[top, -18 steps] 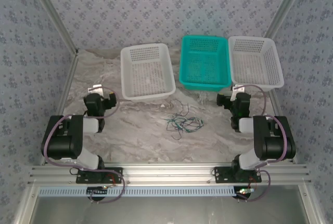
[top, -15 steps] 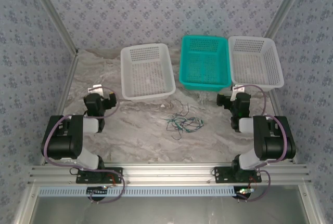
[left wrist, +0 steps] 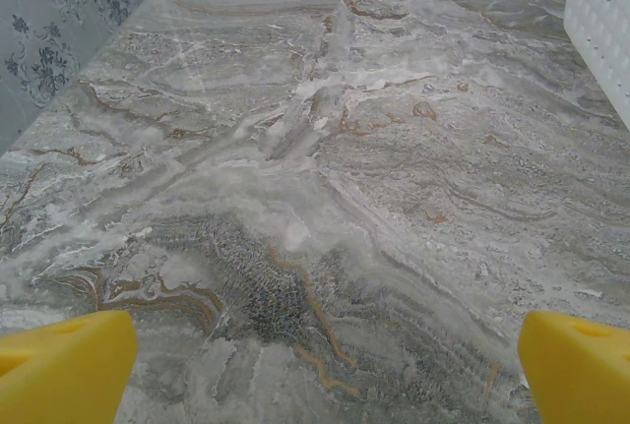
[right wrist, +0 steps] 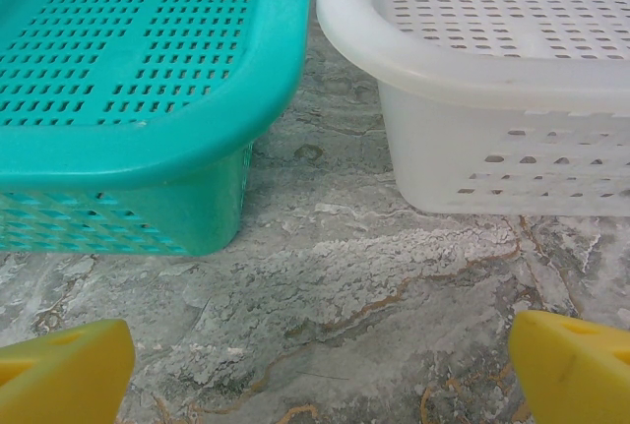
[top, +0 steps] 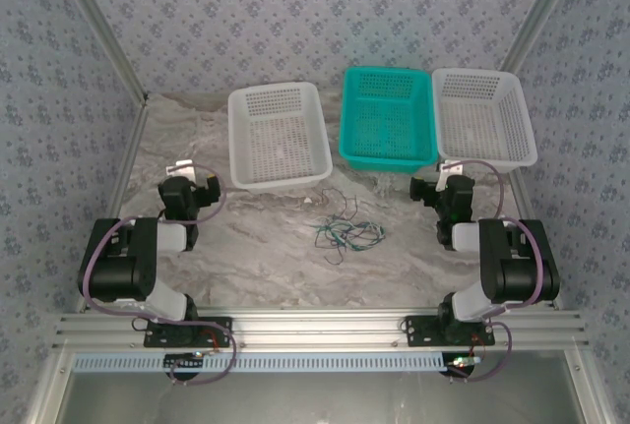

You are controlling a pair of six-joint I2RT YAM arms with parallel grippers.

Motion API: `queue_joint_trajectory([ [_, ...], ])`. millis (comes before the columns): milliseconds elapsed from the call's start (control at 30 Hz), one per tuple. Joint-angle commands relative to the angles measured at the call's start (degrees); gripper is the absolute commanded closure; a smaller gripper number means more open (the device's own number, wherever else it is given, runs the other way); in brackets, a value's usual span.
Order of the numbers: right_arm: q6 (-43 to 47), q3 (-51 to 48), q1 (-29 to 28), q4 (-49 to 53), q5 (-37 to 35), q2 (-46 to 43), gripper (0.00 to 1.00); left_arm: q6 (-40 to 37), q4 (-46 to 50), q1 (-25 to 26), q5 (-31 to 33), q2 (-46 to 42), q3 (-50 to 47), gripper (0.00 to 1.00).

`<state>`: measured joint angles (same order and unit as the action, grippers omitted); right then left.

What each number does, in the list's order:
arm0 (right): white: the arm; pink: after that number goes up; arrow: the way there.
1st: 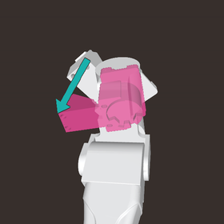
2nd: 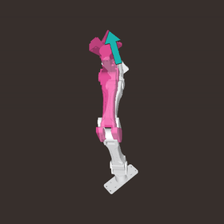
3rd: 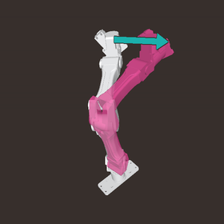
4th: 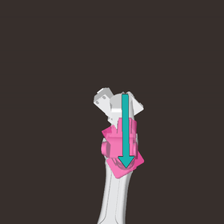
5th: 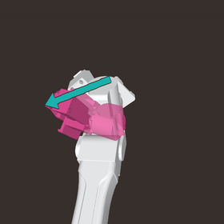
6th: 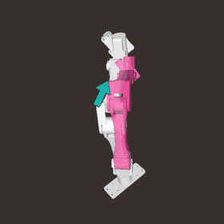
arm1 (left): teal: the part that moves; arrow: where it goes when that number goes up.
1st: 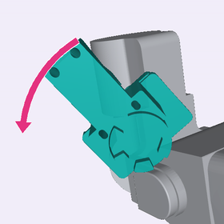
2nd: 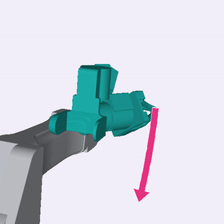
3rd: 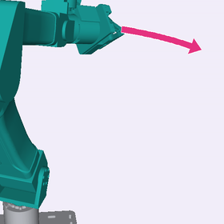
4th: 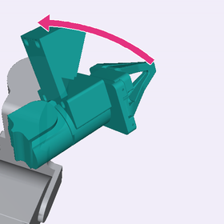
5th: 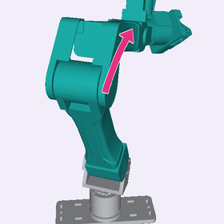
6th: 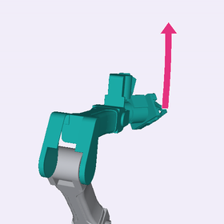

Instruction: Untangle the cables

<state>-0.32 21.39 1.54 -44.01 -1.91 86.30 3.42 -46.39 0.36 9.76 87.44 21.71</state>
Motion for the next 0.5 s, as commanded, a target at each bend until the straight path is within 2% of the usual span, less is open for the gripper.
queue_joint_trajectory([
  [0, 1.28, 1.30, 0.39, -1.33, -0.61, 0.65, 0.00, -0.77, -1.44, -0.30, -0.72, 0.33, 1.22, 0.01],
  [133, 2.41, 0.61, -0.61, -0.98, -0.83, -1.34, 0.00, -0.96, -1.83, -0.33, -1.28, 0.23, 1.01, 0.01],
  [167, 3.54, 0.89, -2.54, 2.11, -4.76, -4.81, 0.00, -1.21, -2.47, -0.36, -1.75, -0.16, 0.52, 0.01],
  [233, 1.54, 4.26, -6.31, 15.60, -13.89, -12.33, 0.00, -0.75, -5.21, -0.25, -0.70, -2.64, -2.06, 0.02],
  [300, -6.14, 5.10, -10.19, 24.91, -22.04, -19.83, 0.00, -0.14, -6.88, 0.47, 3.64, -7.69, -5.46, 0.02],
  [333, -6.67, 4.68, -12.00, 26.85, -23.30, -22.85, 0.00, 0.07, -4.96, 0.94, 5.78, -10.87, -6.09, 0.01],
  [467, -12.14, 5.75, -17.14, 40.48, -23.19, -35.83, 0.00, 5.07, 20.83, 1.80, 11.36, -28.88, -2.66, 0.00],
])
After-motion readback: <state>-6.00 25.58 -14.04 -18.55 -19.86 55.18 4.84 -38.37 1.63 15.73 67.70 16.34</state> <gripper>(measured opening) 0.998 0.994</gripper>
